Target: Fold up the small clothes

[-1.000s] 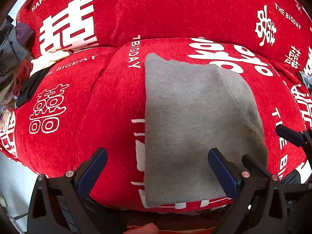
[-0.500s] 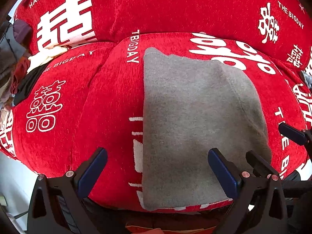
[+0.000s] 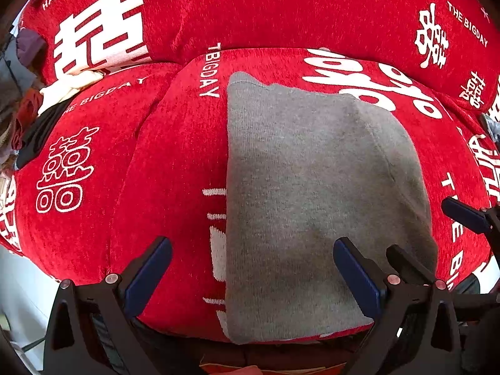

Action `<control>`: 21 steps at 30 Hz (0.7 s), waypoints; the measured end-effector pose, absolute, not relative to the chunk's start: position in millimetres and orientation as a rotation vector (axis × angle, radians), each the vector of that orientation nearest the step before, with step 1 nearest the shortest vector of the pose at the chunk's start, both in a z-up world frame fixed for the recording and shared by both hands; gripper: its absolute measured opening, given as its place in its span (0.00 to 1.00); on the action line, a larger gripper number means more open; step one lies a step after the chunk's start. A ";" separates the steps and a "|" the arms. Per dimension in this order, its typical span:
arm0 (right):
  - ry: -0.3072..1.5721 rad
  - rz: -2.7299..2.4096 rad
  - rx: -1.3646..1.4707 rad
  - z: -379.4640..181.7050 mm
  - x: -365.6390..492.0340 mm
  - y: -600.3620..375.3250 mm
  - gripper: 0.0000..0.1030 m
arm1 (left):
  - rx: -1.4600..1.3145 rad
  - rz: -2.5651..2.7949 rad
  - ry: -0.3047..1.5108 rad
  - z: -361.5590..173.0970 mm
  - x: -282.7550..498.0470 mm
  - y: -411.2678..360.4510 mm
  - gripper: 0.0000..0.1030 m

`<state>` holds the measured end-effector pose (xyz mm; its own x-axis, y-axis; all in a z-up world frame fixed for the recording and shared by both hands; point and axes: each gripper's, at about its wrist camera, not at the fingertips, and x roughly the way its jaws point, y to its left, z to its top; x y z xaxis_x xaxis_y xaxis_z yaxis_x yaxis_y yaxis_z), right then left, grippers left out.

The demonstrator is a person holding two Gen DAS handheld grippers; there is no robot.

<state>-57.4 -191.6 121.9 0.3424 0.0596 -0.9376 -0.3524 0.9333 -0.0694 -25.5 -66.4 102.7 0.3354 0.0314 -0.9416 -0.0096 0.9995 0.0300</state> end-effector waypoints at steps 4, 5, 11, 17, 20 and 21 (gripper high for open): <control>1.204 0.272 -0.287 120.6 -54.4 -189.4 0.79 | 0.012 0.019 1.233 101.3 -22.2 -64.5 1.00; 1.206 0.271 -0.289 120.4 -53.6 -189.0 0.79 | 0.010 0.016 1.234 100.9 -21.4 -63.9 1.00; 1.219 0.262 -0.301 119.7 -49.2 -188.1 0.79 | -0.009 0.004 1.242 96.9 -16.1 -62.6 1.00; 1.232 0.250 -0.313 116.7 -45.8 -186.4 0.79 | -0.032 -0.007 1.255 91.8 -12.5 -59.5 1.00; 1.238 0.247 -0.324 115.3 -45.7 -183.6 0.79 | -0.047 -0.012 1.259 90.0 -11.6 -56.3 1.00; 1.240 0.247 -0.328 115.0 -45.8 -182.4 0.79 | -0.050 -0.013 1.260 89.3 -11.1 -55.0 1.00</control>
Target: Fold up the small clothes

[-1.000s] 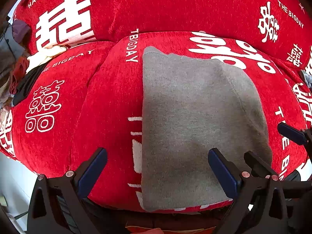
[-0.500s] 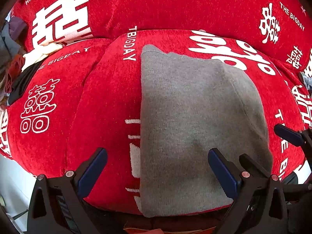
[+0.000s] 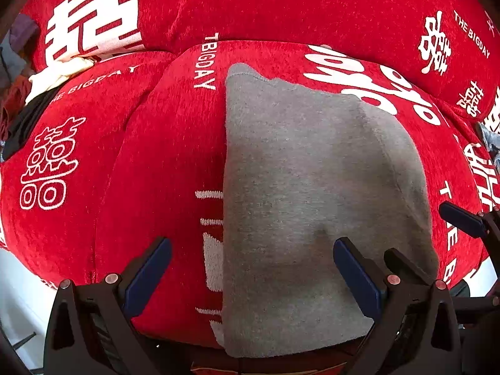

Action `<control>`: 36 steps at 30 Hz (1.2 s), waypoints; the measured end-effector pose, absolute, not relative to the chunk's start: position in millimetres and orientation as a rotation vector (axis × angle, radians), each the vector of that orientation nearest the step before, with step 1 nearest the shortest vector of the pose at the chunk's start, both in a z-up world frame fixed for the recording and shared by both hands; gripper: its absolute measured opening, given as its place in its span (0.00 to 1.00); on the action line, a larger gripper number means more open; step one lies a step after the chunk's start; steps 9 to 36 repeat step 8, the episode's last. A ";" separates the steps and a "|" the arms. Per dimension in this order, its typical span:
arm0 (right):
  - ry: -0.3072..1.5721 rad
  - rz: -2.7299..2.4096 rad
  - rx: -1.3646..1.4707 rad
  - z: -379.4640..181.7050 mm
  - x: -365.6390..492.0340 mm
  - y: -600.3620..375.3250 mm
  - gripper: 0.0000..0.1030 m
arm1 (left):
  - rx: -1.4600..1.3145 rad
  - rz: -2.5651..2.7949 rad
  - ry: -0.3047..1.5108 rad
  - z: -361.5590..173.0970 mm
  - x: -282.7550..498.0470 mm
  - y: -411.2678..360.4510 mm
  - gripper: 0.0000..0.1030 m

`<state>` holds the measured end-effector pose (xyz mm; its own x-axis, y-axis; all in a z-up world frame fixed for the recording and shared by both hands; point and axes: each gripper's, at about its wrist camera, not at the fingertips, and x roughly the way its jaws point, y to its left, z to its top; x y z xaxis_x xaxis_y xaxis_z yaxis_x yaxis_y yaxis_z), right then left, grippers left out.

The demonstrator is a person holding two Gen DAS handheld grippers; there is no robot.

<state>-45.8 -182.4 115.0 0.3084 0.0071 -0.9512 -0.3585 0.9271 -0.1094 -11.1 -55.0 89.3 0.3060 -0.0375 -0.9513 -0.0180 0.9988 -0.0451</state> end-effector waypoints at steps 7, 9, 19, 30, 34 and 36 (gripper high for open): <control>1.248 0.246 -0.363 111.4 -47.1 -174.4 0.79 | -0.084 -0.011 1.261 86.6 -14.2 -44.1 1.00; 1.249 0.247 -0.362 111.4 -47.9 -174.3 0.79 | -0.087 -0.009 1.262 86.6 -14.5 -43.1 1.00; 1.249 0.247 -0.362 111.4 -47.9 -174.3 0.79 | -0.087 -0.009 1.262 86.6 -14.5 -43.1 1.00; 1.249 0.247 -0.362 111.4 -47.9 -174.3 0.79 | -0.087 -0.009 1.262 86.6 -14.5 -43.1 1.00; 1.249 0.247 -0.362 111.4 -47.9 -174.3 0.79 | -0.087 -0.009 1.262 86.6 -14.5 -43.1 1.00; 1.249 0.247 -0.362 111.4 -47.9 -174.3 0.79 | -0.087 -0.009 1.262 86.6 -14.5 -43.1 1.00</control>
